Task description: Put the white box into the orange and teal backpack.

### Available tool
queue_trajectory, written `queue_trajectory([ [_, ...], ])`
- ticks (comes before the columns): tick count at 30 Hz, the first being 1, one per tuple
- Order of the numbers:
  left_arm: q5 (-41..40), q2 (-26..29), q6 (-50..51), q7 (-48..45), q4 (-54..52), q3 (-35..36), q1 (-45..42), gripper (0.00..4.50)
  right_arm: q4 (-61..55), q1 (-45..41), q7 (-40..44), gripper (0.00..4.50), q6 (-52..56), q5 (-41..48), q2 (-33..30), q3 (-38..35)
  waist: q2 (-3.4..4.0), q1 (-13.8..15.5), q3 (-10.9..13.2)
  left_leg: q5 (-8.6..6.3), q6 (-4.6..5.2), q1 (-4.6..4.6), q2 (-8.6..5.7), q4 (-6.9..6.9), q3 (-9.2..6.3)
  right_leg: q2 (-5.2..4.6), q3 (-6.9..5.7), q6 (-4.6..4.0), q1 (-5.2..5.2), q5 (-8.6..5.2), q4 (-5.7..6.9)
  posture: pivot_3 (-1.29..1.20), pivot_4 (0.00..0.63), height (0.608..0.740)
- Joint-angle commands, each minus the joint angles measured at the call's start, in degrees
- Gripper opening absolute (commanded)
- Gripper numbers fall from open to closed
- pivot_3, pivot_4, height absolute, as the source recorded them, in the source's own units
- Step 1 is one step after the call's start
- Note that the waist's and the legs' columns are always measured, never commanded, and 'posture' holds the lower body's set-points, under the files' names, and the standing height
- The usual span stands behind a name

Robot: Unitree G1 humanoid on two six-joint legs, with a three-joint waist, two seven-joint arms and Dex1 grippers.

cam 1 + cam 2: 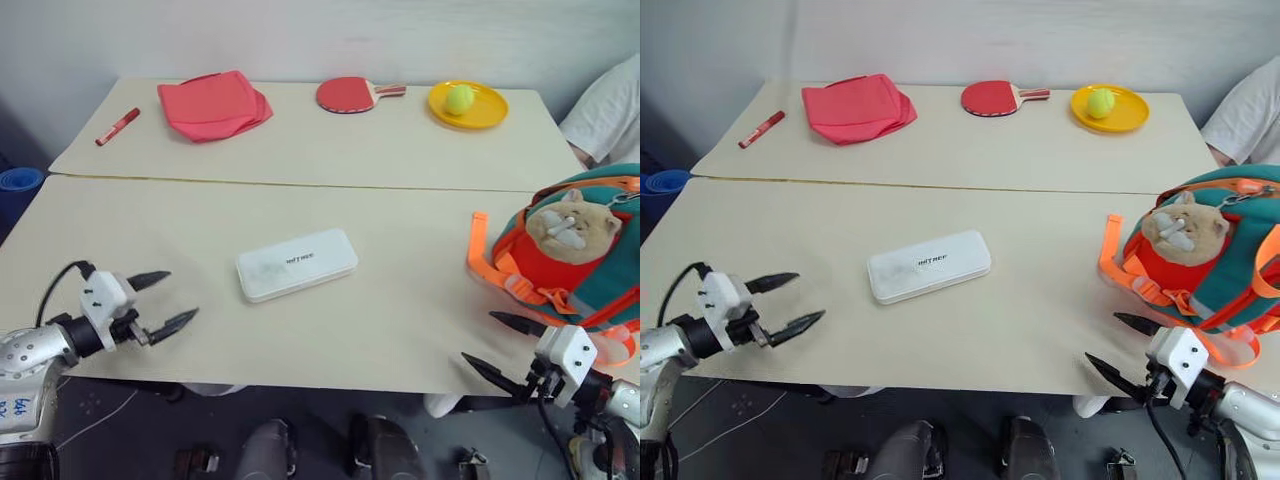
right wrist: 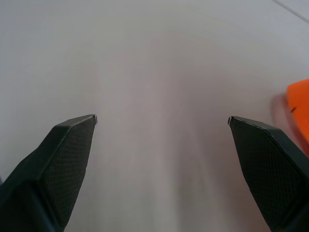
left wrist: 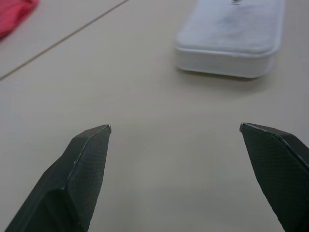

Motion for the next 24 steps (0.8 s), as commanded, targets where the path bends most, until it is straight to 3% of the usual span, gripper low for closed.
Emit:
queue_trajectory([
  [1, -1.6, 0.9, 0.5, -1.4, -1.9, 1.3, 1.0, 4.5, -4.4, -2.6, -3.0, 4.47, 2.7, 1.8, 0.6, -0.7, 0.0, -0.1, 0.0, -0.01, -0.03, 0.0, 0.01, 0.0, 0.0, 0.0, 0.0, 0.0, -0.01, 0.0, 0.01, 0.0, 0.15, 0.74],
  [4, -3.7, 0.8, 3.3, -0.9, -1.6, 2.7, 0.3, 4.5, -6.3, -6.2, -5.5, 4.47, 6.0, 2.1, 1.2, 0.8, 0.0, 0.0, 0.0, 0.0, -0.08, 0.01, 0.05, 0.01, -0.03, 0.03, -0.01, -0.06, -0.04, -0.03, 0.05, 0.0, 0.15, 0.74],
  [8, -6.6, 2.4, 9.4, -1.2, -2.2, 3.3, -2.1, 4.5, -8.6, -17.9, -9.4, 4.47, 17.5, 3.2, 0.9, 6.5, 0.02, -0.3, 0.0, 0.07, 0.01, -0.02, 0.07, 0.07, -0.03, 0.05, 0.01, -0.08, -0.09, -0.04, 0.14, 0.0, 0.15, 0.74],
  [11, -4.2, 2.8, 12.3, 3.3, -2.6, 2.9, -4.6, 3.93, -8.8, -27.4, -10.9, 3.53, 28.0, 1.4, -0.3, 13.0, 0.05, -0.3, 0.0, 0.19, 0.18, -0.03, 0.07, 0.07, -0.03, 0.04, 0.01, -0.12, -0.15, -0.06, 0.22, 0.0, 0.15, 0.74],
  [15, -2.1, 1.5, 17.7, 10.1, -7.2, -0.1, -7.1, 2.71, -3.6, -39.9, -13.8, 2.17, 37.3, -3.5, 1.8, 21.9, 0.04, -0.3, 0.0, 0.33, -0.03, -0.24, 0.05, 0.04, 0.01, 0.03, 0.01, -0.15, -0.41, -0.08, 0.25, 0.0, 0.15, 0.74],
  [21, -1.5, -1.7, 23.8, 15.5, -10.6, -4.0, -9.5, 0.85, 12.3, -49.5, -16.3, 0.09, 31.9, -13.6, 7.4, 29.9, -0.08, -0.3, 0.1, 0.43, 0.08, -0.37, -0.18, 0.08, 0.26, -0.11, 0.08, -0.12, -0.6, -0.06, 0.64, 0.0, 0.15, 0.74],
  [23, -0.2, -2.0, 25.2, 16.9, -10.7, -5.5, -10.1, 0.16, 16.5, -52.0, -15.8, 0.0, 29.7, -14.4, 10.3, 30.8, -0.11, -0.4, 0.1, 0.48, 0.12, -0.39, -0.21, 0.11, 0.4, -0.11, 0.18, -0.09, -0.71, -0.05, 0.76, 0.0, 0.15, 0.74],
  [24, 0.3, -2.1, 25.3, 17.3, -10.5, -5.9, -10.5, 0.04, 17.8, -52.7, -15.4, 0.0, 29.0, -14.8, 11.1, 31.0, -0.11, -0.5, 0.1, 0.51, 0.13, -0.39, -0.21, 0.13, 0.43, -0.11, 0.18, -0.08, -0.73, -0.04, 0.78, 0.0, 0.15, 0.74],
])
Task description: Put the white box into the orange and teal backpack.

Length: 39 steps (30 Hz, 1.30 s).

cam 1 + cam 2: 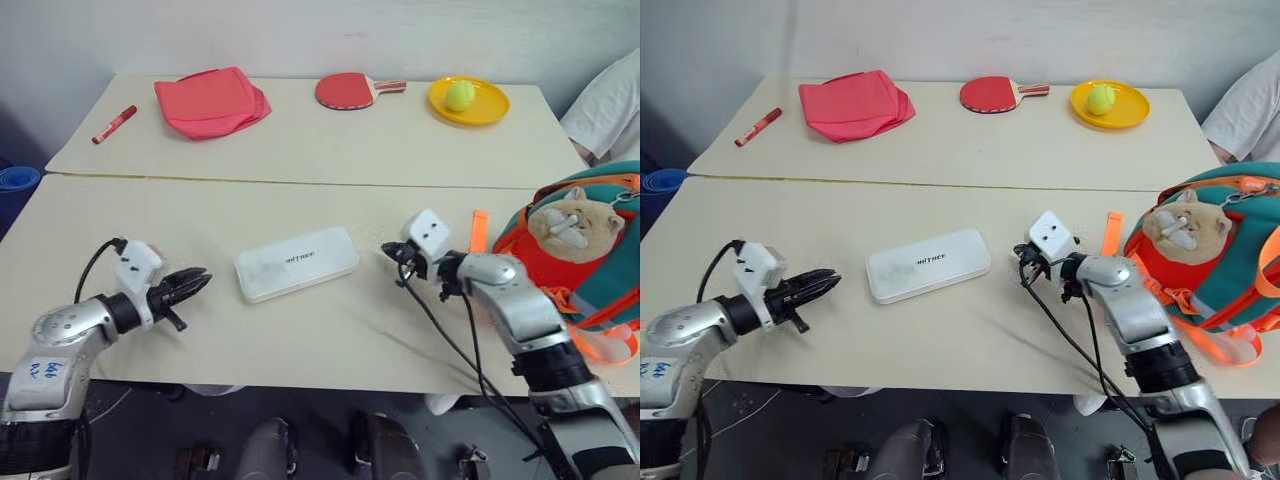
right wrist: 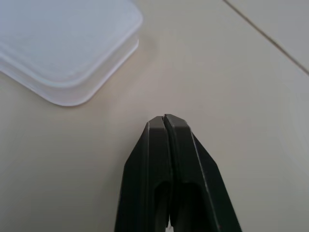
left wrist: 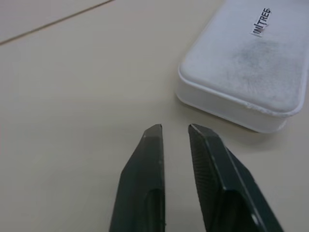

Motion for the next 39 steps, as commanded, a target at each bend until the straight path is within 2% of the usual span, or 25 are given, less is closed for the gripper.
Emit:
queue_trajectory([
  [1, 1.7, 0.0, 1.2, 2.0, -1.4, -1.0, -1.8, 0.04, 3.6, -3.4, 1.6, 0.0, -4.1, -1.2, 2.6, 0.8, 0.0, -0.2, 0.0, 0.03, -0.01, 0.01, 0.0, 0.01, 0.02, 0.0, 0.0, 0.01, -0.02, 0.0, 0.04, 0.0, 0.15, 0.74],
  [8, 1.4, -1.8, 4.0, 1.0, -1.3, -5.4, -5.8, 0.04, 7.4, -6.0, 5.3, 0.0, -7.0, -1.7, 6.3, 1.5, -0.01, -0.2, 0.0, 0.07, -0.08, 0.07, 0.06, -0.02, 0.12, 0.06, 0.22, 0.01, -0.09, 0.0, 0.14, 0.0, 0.15, 0.74],
  [16, 1.6, -2.2, 3.9, -1.4, -0.3, -7.4, -7.1, 0.04, -3.3, -0.3, 11.5, 0.0, -2.1, 1.4, 4.6, 1.2, 0.0, -0.1, 0.0, 0.06, -0.07, 0.07, 0.07, -0.02, 0.19, 0.07, 0.3, 0.0, -0.12, 0.0, 0.13, 0.0, 0.15, 0.74],
  [21, 0.7, -2.5, 3.1, -4.2, -1.1, -7.4, -7.0, 0.04, -15.2, 8.2, 13.5, 0.0, 2.4, 3.9, -0.1, -1.1, -0.01, 0.1, 0.0, 0.05, -0.07, 0.08, 0.06, -0.02, 0.19, 0.06, 0.32, 0.01, -0.13, 0.0, 0.11, 0.0, 0.15, 0.74],
  [26, -2.9, -1.3, 8.6, -7.3, -4.6, -6.6, -5.1, 0.04, -26.4, 17.3, 13.3, 0.0, 9.1, 6.3, -6.5, -5.0, -0.03, 0.2, 0.0, 0.0, -0.03, 0.08, 0.06, -0.01, 0.2, 0.04, 0.36, 0.01, -0.11, 0.0, 0.07, 0.0, 0.15, 0.74],
  [30, -2.5, -0.9, 11.4, -6.7, -2.4, -6.5, -6.3, 0.04, -29.4, 21.3, 12.3, 0.0, 10.1, 6.5, -9.4, -7.7, -0.09, 0.1, 0.0, -0.03, -0.04, 0.18, 0.07, -0.01, 0.26, 0.05, 0.42, 0.01, -0.11, 0.0, -0.04, 0.0, 0.15, 0.74],
  [32, -2.4, -0.3, 14.8, -5.7, 0.1, -6.1, -8.4, 0.42, -28.9, 23.2, 12.8, 0.0, 8.1, 5.2, -11.6, -8.2, -0.15, 0.3, 0.1, -0.04, -0.05, 0.23, 0.09, -0.02, 0.27, 0.07, 0.44, 0.01, -0.12, 0.0, 0.0, 0.0, 0.15, 0.74],
  [34, -5.8, 1.0, 21.3, -7.9, 4.0, -4.9, -11.3, 0.85, -27.5, 24.9, 13.2, 0.0, 5.5, 4.0, -13.9, -9.1, -0.18, 0.4, 0.1, -0.04, -0.05, 0.23, 0.09, -0.02, 0.27, 0.08, 0.43, 0.0, -0.12, 0.0, 0.02, 0.0, 0.15, 0.74],
  [36, -11.4, 3.5, 32.9, -11.3, 8.1, -4.1, -14.6, 1.45, -26.2, 25.4, 13.5, 0.0, 3.9, 3.9, -14.7, -9.5, -0.27, 0.3, 0.1, -0.04, -0.05, 0.22, 0.08, -0.01, 0.29, 0.09, 0.44, 0.01, -0.14, 0.0, 0.01, 0.0, 0.15, 0.74],
  [39, -17.7, 10.0, 51.7, -17.1, 11.4, -7.9, -19.3, 2.39, -24.4, 24.4, 13.6, 0.0, 1.8, 3.6, -14.3, -8.8, -0.54, 0.0, 0.2, -0.02, -0.07, 0.21, 0.1, -0.01, 0.32, 0.18, 0.45, 0.01, -0.15, 0.0, 0.04, 0.0, 0.15, 0.74],
])
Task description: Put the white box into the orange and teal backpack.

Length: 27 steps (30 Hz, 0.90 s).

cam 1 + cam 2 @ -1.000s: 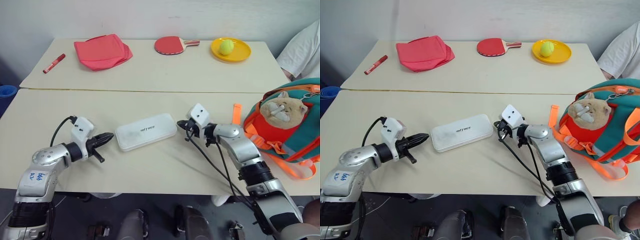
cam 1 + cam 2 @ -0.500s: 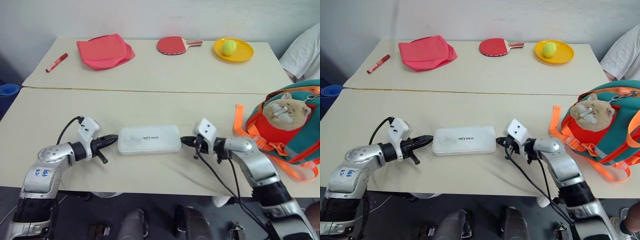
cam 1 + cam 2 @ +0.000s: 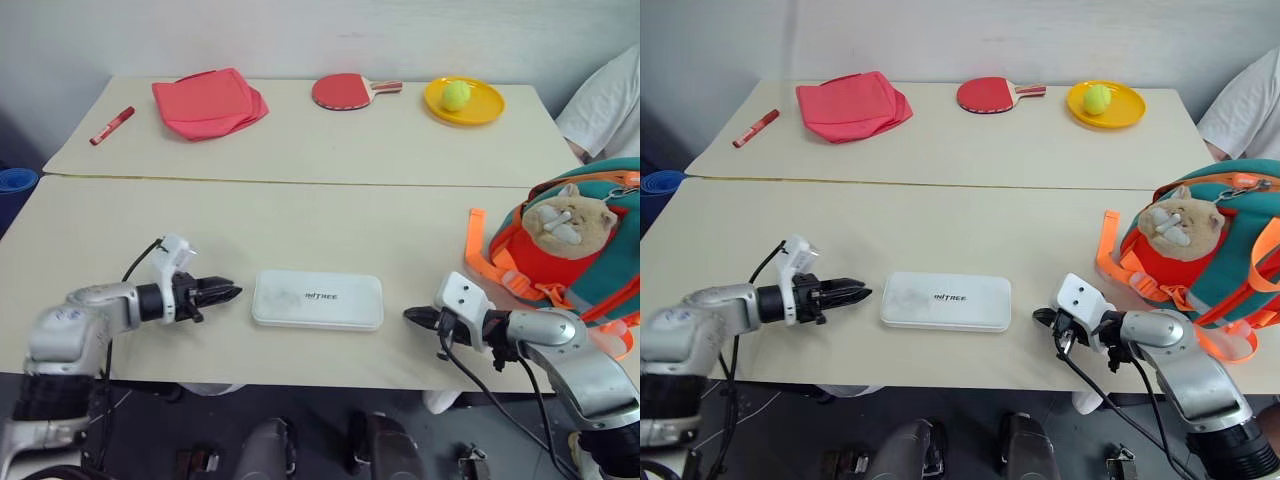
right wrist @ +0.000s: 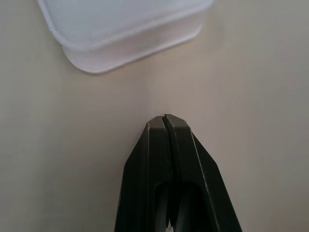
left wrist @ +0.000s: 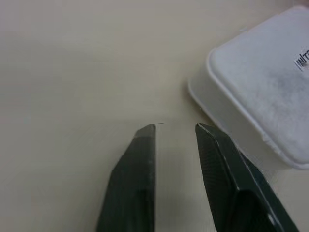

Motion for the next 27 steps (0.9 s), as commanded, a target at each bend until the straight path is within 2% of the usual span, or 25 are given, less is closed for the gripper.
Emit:
queue_trajectory([
  [1, -7.0, 5.0, 16.5, -6.1, 2.6, -2.3, -4.5, 2.68, 1.3, -1.2, 0.5, 0.0, -3.3, -0.5, 0.1, -0.1, -0.05, -0.2, 0.0, 0.01, -0.02, 0.0, 0.02, 0.0, 0.02, 0.03, 0.04, 0.0, -0.01, 0.0, 0.05, 0.0, 0.15, 0.74],
  [7, -5.3, 0.5, 25.6, -1.7, 15.1, -3.9, -15.4, 4.49, 8.3, -5.7, 2.4, 0.0, -9.8, -4.3, 1.2, 5.0, -0.17, 0.0, 0.0, 0.03, -0.04, 0.06, -0.02, 0.12, 0.1, 0.09, 0.21, 0.02, 0.0, -0.01, 0.15, 0.0, 0.15, 0.74],
  [15, -7.8, -6.5, 28.8, 3.3, 18.8, -5.9, -18.3, 4.49, 14.9, -11.8, 3.8, 0.0, -14.3, -7.3, 4.8, 9.5, -0.47, -0.2, -0.1, 0.07, -0.14, 0.19, 0.13, 0.18, 0.29, 0.24, 0.51, 0.02, 0.01, -0.01, 0.33, 0.0, 0.15, 0.74],
  [19, -9.5, -10.5, 28.8, 6.2, 21.0, -4.0, -18.5, 4.49, 16.1, -13.3, 3.8, 0.0, -14.7, -8.1, 7.3, 10.8, -0.53, -0.1, -0.2, 0.07, -0.16, 0.23, 0.15, 0.31, 0.3, 0.24, 0.59, 0.01, 0.04, -0.01, 0.32, 0.0, 0.15, 0.74],
  [27, -17.3, -13.4, 28.8, 9.2, 25.6, -4.0, -22.8, 4.49, 17.8, -14.2, 4.8, 0.0, -17.6, -8.3, 9.6, 10.8, -0.7, -0.1, -0.3, 0.03, -0.19, 0.22, 0.15, 0.44, 0.28, 0.2, 0.6, 0.01, 0.06, -0.01, 0.33, 0.0, 0.15, 0.74],
])
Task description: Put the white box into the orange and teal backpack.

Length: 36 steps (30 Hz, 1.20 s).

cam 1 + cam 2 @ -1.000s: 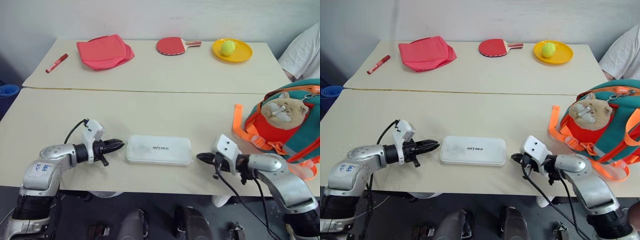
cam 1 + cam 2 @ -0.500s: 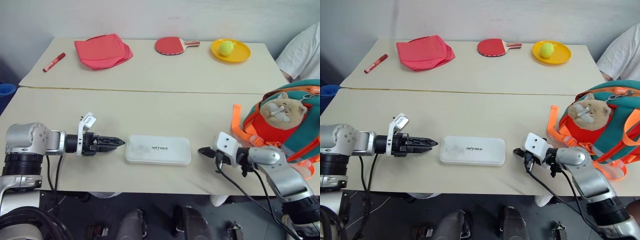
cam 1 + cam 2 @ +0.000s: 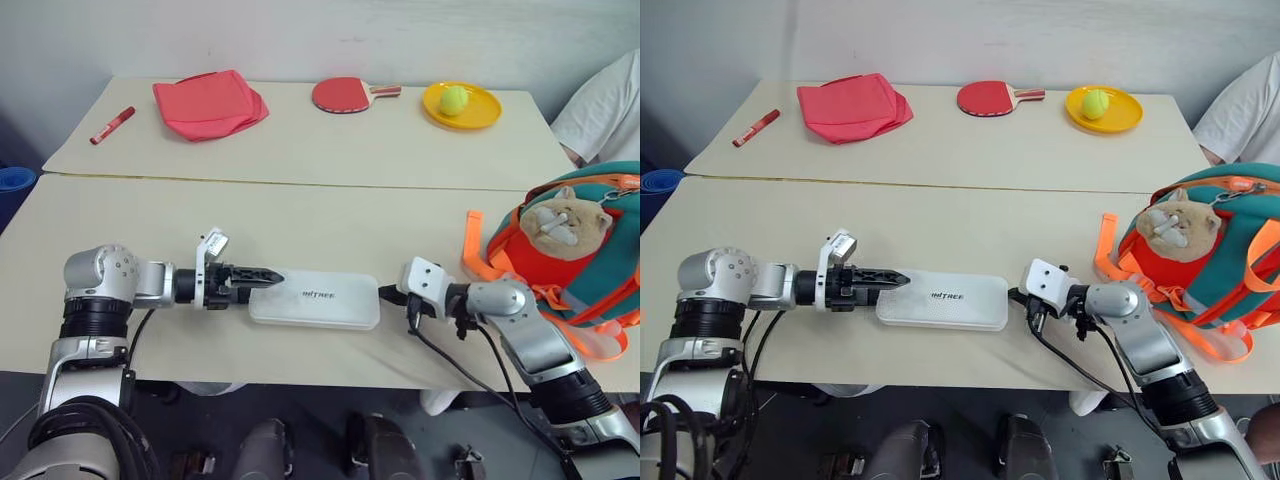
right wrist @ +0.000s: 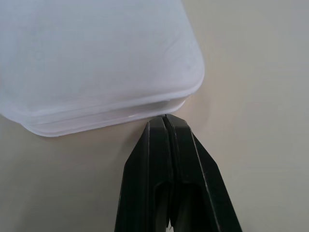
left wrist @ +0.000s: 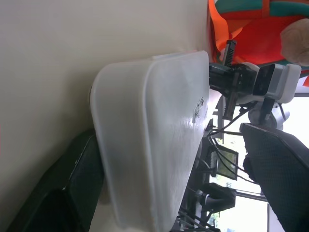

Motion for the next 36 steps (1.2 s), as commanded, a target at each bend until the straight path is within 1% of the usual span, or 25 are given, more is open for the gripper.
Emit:
queue_trajectory([
  [1, -4.9, -0.8, 0.6, 1.1, 1.2, -2.1, -2.4, 4.49, 0.7, 0.1, 1.5, 0.0, -2.1, -0.1, 0.7, 1.4, 0.0, 0.0, 0.0, 0.0, 0.0, -0.01, 0.01, 0.0, 0.0, 0.02, 0.0, 0.0, -0.01, 0.0, 0.01, 0.0, 0.15, 0.74],
  [3, -6.4, -0.3, 0.6, 1.3, 1.5, -2.9, -3.3, 4.49, 1.1, 0.6, 1.9, 0.0, -2.9, -0.2, 0.1, 1.1, 0.0, -0.2, 0.0, -0.02, -0.03, -0.05, 0.05, 0.01, 0.0, 0.06, 0.0, 0.0, -0.05, 0.0, 0.04, 0.0, 0.15, 0.74],
  [4, -7.0, -0.1, 0.6, 1.5, 1.8, -2.9, -3.7, 4.1, 1.2, 0.9, 2.0, 0.0, -3.2, -0.2, -0.2, 0.8, 0.0, -0.2, 0.0, -0.04, -0.08, -0.05, 0.09, 0.01, 0.02, 0.14, 0.02, 0.0, -0.05, 0.0, 0.06, 0.0, 0.15, 0.74],
  [5, -7.4, 0.1, 0.6, 1.5, 1.8, -3.0, -3.9, 3.95, 1.1, 1.3, 2.0, 0.0, -3.5, -0.2, -0.5, 0.4, 0.0, -0.1, 0.0, -0.06, -0.11, -0.05, 0.14, 0.01, 0.03, 0.22, 0.04, 0.0, -0.05, 0.0, 0.07, 0.0, 0.15, 0.74],
  [7, -8.7, 0.5, 0.6, 1.5, 2.0, -3.1, -4.0, 3.33, 0.6, 2.4, 2.0, 0.0, -3.9, 0.3, -0.9, -0.5, 0.0, -0.1, 0.0, -0.08, -0.15, -0.07, 0.21, 0.05, 0.02, 0.35, 0.08, -0.01, -0.05, 0.0, 0.06, 0.0, 0.15, 0.74],
  [9, -9.4, 0.7, 0.6, 1.7, 1.5, -3.1, -3.7, 2.75, -0.8, 3.9, 3.4, 0.0, -5.7, 2.7, -0.9, -2.0, 0.0, 0.0, 0.0, -0.09, -0.16, -0.07, 0.23, 0.06, 0.02, 0.39, 0.1, -0.01, -0.05, 0.0, 0.05, 0.0, 0.15, 0.74],
  [13, -13.5, 1.8, 0.6, 1.3, -1.1, -4.3, -3.1, 1.47, -8.5, 10.0, 5.0, 0.0, -3.4, 10.6, -1.1, -7.2, -0.01, 0.0, 0.0, -0.1, -0.15, -0.13, 0.23, 0.08, 0.0, 0.4, 0.11, 0.0, -0.05, 0.0, 0.03, 0.0, 0.15, 0.74],
  [14, -14.2, 1.8, 0.6, 1.1, -2.4, -4.1, -2.8, 1.24, -10.7, 12.5, 4.5, 0.17, -2.5, 11.8, -1.7, -8.9, -0.01, 0.0, 0.0, -0.1, -0.15, -0.15, 0.23, 0.08, 0.0, 0.4, 0.12, -0.01, -0.08, 0.0, 0.04, 0.0, 0.15, 0.74],
  [15, -14.8, 1.9, 0.6, 1.2, -3.3, -3.9, -2.5, 1.23, -12.3, 14.3, 4.1, 0.36, -1.7, 12.6, -2.1, -10.1, -0.01, 0.1, 0.0, -0.11, -0.16, -0.14, 0.24, 0.08, 0.0, 0.4, 0.12, -0.01, -0.07, 0.0, 0.04, 0.0, 0.15, 0.74],
  [17, -13.2, 1.3, -2.2, 0.4, -10.0, -1.8, -0.1, 1.23, -16.6, 20.4, 2.8, 0.91, -0.7, 14.5, -3.0, -14.3, -0.01, 0.1, 0.0, -0.12, -0.15, -0.15, 0.24, 0.1, 0.0, 0.37, 0.12, 0.0, -0.06, 0.0, 0.02, 0.0, 0.15, 0.74],
  [18, -12.1, 1.3, -5.7, -0.7, -14.1, -1.5, 1.6, 1.23, -18.6, 23.8, 2.2, 1.23, 0.0, 15.3, -3.6, -16.5, -0.01, 0.2, 0.0, -0.14, -0.15, -0.15, 0.24, 0.12, 0.0, 0.37, 0.14, -0.01, -0.06, 0.0, 0.01, 0.0, 0.15, 0.74],
  [20, -11.2, 0.2, -12.0, -2.7, -18.5, -0.2, 4.0, 1.23, -22.6, 30.2, 0.3, 1.85, 1.4, 16.4, -3.9, -21.2, -0.01, 0.4, 0.0, -0.2, -0.2, -0.14, 0.26, 0.11, -0.01, 0.35, 0.16, -0.02, -0.05, -0.01, -0.07, 0.0, 0.15, 0.74],
  [21, -9.6, -0.5, -17.7, -5.3, -20.5, -0.2, 5.2, 1.23, -24.6, 33.9, -0.8, 2.19, 2.0, 17.4, -3.5, -24.3, -0.01, 0.5, 0.0, -0.21, -0.22, -0.14, 0.29, 0.12, -0.02, 0.4, 0.18, -0.04, -0.05, -0.02, -0.08, 0.0, 0.15, 0.74],
  [24, -3.5, -1.3, -35.5, -16.1, -26.1, -2.0, 9.9, 1.23, -30.6, 47.2, -3.4, 3.29, 2.4, 20.2, -0.5, -34.7, 0.03, 1.3, 0.0, -0.22, -0.24, -0.1, 0.3, 0.14, 0.02, 0.41, 0.21, -0.06, -0.05, -0.03, -0.19, 0.0, 0.15, 0.74],
  [26, 0.9, -0.7, -43.1, -20.7, -27.7, -4.4, 12.4, 1.23, -33.0, 56.0, -4.8, 3.97, 1.5, 20.8, 2.7, -41.0, 0.1, 1.5, 0.0, -0.35, -0.41, -0.08, 0.36, 0.1, 0.04, 0.47, 0.22, -0.13, -0.07, -0.07, -0.23, 0.0, 0.15, 0.74],
  [28, 4.5, -0.8, -49.9, -24.3, -28.5, -6.2, 14.2, 1.23, -33.8, 62.3, -6.7, 4.48, -0.5, 21.8, 7.0, -46.6, 0.18, 1.6, -0.1, -0.45, -0.43, -0.04, 0.41, 0.05, 0.07, 0.52, 0.22, -0.16, -0.03, -0.08, -0.3, 0.0, 0.15, 0.74],
  [30, 5.8, -1.9, -54.0, -25.9, -29.0, -6.5, 15.4, 1.23, -32.8, 66.1, -7.7, 4.48, -3.4, 22.7, 10.7, -51.6, 0.2, 1.5, -0.1, -0.58, -0.42, 0.01, 0.4, -0.05, 0.09, 0.51, 0.25, -0.16, -0.03, -0.08, -0.33, 0.0, 0.15, 0.74],
  [32, 5.9, -3.0, -56.0, -26.9, -29.7, -6.6, 16.3, 1.23, -29.6, 66.8, -8.8, 4.48, -6.2, 23.7, 12.6, -56.7, 0.2, 1.4, -0.1, -0.68, -0.29, -0.01, 0.42, -0.04, 0.11, 0.5, 0.28, -0.17, -0.05, -0.07, -0.35, 0.0, 0.15, 0.74],
  [34, 5.2, -4.0, -56.8, -28.0, -30.7, -6.4, 16.9, 1.23, -25.5, 65.2, -9.4, 4.48, -7.7, 25.0, 11.8, -60.9, 0.2, 1.4, -0.1, -0.84, -0.01, -0.01, 0.43, -0.03, 0.12, 0.48, 0.3, -0.18, -0.05, -0.06, -0.36, 0.0, 0.15, 0.74],
  [36, 3.0, -5.5, -55.6, -26.8, -31.1, -4.8, 17.0, 1.23, -22.5, 63.1, -9.2, 4.48, -8.1, 26.2, 9.9, -63.1, 0.21, 1.3, -0.1, -0.83, 0.09, -0.02, 0.43, -0.02, 0.12, 0.46, 0.31, -0.18, -0.05, -0.06, -0.39, 0.0, 0.15, 0.74],
])
